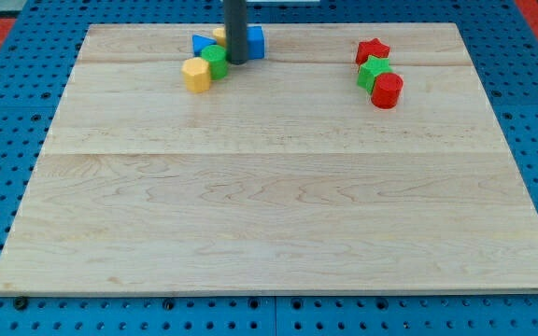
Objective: Place the green circle diagonally bottom right to the yellow hexagon
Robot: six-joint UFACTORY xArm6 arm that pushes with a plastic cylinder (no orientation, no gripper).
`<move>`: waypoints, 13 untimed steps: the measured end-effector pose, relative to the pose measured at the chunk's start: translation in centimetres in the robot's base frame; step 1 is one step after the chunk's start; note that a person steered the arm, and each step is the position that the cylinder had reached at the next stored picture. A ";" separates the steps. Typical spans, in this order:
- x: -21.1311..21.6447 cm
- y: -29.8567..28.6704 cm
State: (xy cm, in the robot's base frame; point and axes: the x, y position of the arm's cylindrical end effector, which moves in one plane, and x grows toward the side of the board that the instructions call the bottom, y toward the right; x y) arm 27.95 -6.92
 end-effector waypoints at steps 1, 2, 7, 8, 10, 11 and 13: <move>6.0 -3.5; 9.2 -4.7; -1.5 -11.7; 5.6 -12.4; 13.9 -9.7; 12.3 -11.0; 11.9 0.6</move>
State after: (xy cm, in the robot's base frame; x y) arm 39.90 -6.35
